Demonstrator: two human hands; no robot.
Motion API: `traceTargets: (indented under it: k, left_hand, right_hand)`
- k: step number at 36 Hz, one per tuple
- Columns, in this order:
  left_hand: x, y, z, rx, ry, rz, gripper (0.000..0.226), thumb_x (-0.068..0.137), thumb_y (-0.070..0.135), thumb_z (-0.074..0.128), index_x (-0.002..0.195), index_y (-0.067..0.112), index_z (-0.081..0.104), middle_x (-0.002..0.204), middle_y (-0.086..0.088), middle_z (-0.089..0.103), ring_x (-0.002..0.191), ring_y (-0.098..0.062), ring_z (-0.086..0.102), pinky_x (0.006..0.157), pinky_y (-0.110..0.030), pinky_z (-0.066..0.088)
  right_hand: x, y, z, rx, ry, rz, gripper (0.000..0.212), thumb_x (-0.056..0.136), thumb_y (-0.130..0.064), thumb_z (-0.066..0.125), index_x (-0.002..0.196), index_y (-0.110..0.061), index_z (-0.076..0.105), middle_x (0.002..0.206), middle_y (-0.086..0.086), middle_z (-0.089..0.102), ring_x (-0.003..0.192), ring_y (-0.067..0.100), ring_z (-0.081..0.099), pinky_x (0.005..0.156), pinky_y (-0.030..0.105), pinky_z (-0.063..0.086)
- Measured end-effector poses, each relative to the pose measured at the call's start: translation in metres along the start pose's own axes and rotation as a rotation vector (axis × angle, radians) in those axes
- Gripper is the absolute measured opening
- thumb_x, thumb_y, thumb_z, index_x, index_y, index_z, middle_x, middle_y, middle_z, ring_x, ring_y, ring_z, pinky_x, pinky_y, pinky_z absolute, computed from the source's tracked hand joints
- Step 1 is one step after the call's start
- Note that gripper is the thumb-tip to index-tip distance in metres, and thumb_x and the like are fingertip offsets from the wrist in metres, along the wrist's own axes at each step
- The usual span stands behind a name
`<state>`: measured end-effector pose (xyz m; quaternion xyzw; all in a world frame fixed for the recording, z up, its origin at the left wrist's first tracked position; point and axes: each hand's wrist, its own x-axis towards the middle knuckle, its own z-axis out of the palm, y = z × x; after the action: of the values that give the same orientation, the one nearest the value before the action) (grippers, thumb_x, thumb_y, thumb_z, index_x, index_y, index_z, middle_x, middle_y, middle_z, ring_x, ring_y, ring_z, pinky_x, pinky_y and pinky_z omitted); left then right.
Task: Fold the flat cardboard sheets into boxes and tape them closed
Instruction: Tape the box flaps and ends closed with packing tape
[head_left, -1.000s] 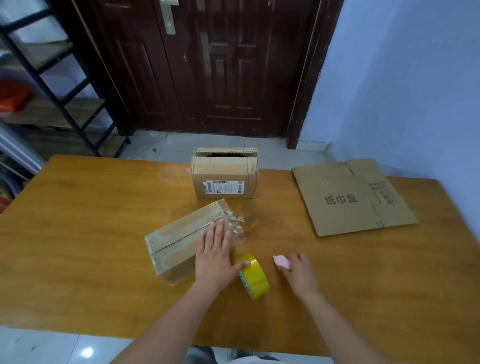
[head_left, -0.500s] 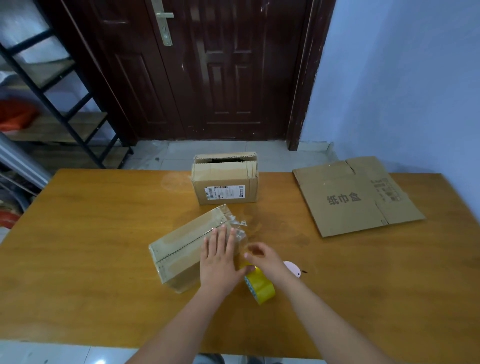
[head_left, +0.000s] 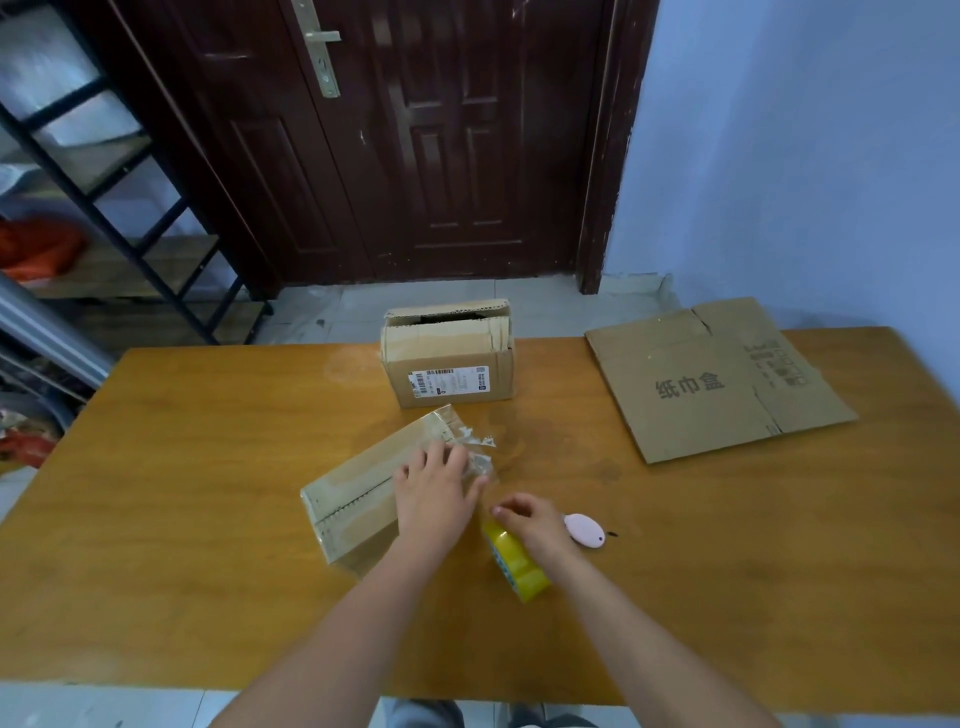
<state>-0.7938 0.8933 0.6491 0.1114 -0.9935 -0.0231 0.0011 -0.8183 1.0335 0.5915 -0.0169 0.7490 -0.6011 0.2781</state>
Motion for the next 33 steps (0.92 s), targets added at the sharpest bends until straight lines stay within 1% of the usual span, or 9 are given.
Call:
traceTargets:
  k: [4,7,9,12,16,21,24,29,33]
  left_hand:
    - [0.008,-0.001,0.004,0.005,0.042,-0.010,0.035,0.090,0.054,0.047,0.106,0.023,0.053,0.114,-0.001,0.049,0.102,-0.025,0.045,0.082,-0.037,0.036]
    - [0.007,-0.001,0.010,0.019,0.105,0.011,0.032,0.081,0.049,0.065,0.093,0.019,0.059,0.100,-0.005,0.056,0.086,-0.029,0.052,0.072,-0.039,0.040]
    - [0.007,-0.002,0.015,0.028,0.155,0.005,0.033,0.072,0.046,0.074,0.084,0.018,0.061,0.091,-0.006,0.057,0.076,-0.030,0.053,0.066,-0.039,0.043]
    - [0.006,-0.003,0.019,0.026,0.210,0.014,0.033,0.071,0.046,0.075,0.082,0.018,0.061,0.090,-0.006,0.057,0.074,-0.029,0.052,0.064,-0.040,0.043]
    - [0.004,-0.004,0.022,0.018,0.254,0.018,0.032,0.071,0.045,0.074,0.081,0.018,0.061,0.089,-0.004,0.057,0.073,-0.029,0.052,0.064,-0.039,0.043]
    - [0.004,-0.006,0.025,0.010,0.306,0.015,0.031,0.069,0.041,0.078,0.081,0.018,0.062,0.088,-0.004,0.058,0.073,-0.029,0.053,0.066,-0.039,0.041]
    - [0.003,-0.008,0.029,0.012,0.342,0.030,0.030,0.071,0.039,0.077,0.083,0.017,0.062,0.090,-0.005,0.058,0.073,-0.029,0.052,0.066,-0.039,0.041]
    - [0.004,-0.012,0.040,0.044,0.390,0.063,0.027,0.078,0.039,0.072,0.089,0.017,0.061,0.096,-0.007,0.060,0.076,-0.031,0.052,0.069,-0.041,0.041]
    - [0.004,-0.015,0.042,0.058,0.384,0.093,0.037,0.069,0.036,0.080,0.090,0.016,0.058,0.093,-0.009,0.060,0.075,-0.031,0.051,0.068,-0.041,0.042]
  right_hand:
    - [0.000,0.003,0.002,-0.002,0.029,-0.021,0.008,0.088,-0.009,0.063,0.084,-0.015,0.064,0.076,-0.010,0.061,0.073,0.004,0.054,0.063,0.005,0.041]
    - [-0.001,0.008,0.003,-0.004,0.066,-0.027,0.005,0.087,-0.011,0.064,0.088,-0.016,0.066,0.081,-0.005,0.064,0.079,0.006,0.056,0.068,0.009,0.041]
    - [-0.003,0.011,0.003,0.024,0.086,-0.030,0.007,0.087,-0.011,0.065,0.091,-0.013,0.069,0.083,-0.004,0.066,0.077,-0.002,0.058,0.069,0.008,0.042]
    - [-0.005,0.015,0.005,0.035,0.113,-0.031,0.014,0.086,-0.013,0.066,0.097,-0.007,0.072,0.085,-0.005,0.067,0.070,-0.017,0.056,0.068,0.004,0.041]
    - [-0.006,0.018,0.008,0.045,0.172,-0.059,0.016,0.085,-0.010,0.067,0.098,-0.001,0.072,0.086,-0.003,0.067,0.071,-0.021,0.055,0.070,0.001,0.040]
    - [-0.013,0.026,0.008,0.098,0.163,-0.076,0.009,0.085,-0.005,0.066,0.091,-0.002,0.072,0.091,-0.005,0.066,0.086,-0.018,0.058,0.079,0.003,0.041]
    - [-0.016,0.027,0.008,0.108,0.151,-0.070,0.009,0.085,-0.006,0.066,0.092,-0.006,0.072,0.098,-0.003,0.066,0.094,-0.008,0.059,0.084,0.010,0.043]
    - [-0.017,0.021,0.008,0.133,0.146,-0.065,0.015,0.085,-0.007,0.067,0.084,-0.021,0.070,0.101,-0.001,0.066,0.093,-0.007,0.060,0.082,0.011,0.043]
    - [-0.018,0.020,0.007,0.141,0.143,-0.040,0.016,0.085,-0.009,0.066,0.082,-0.024,0.069,0.103,-0.002,0.066,0.100,0.006,0.059,0.085,0.014,0.043]
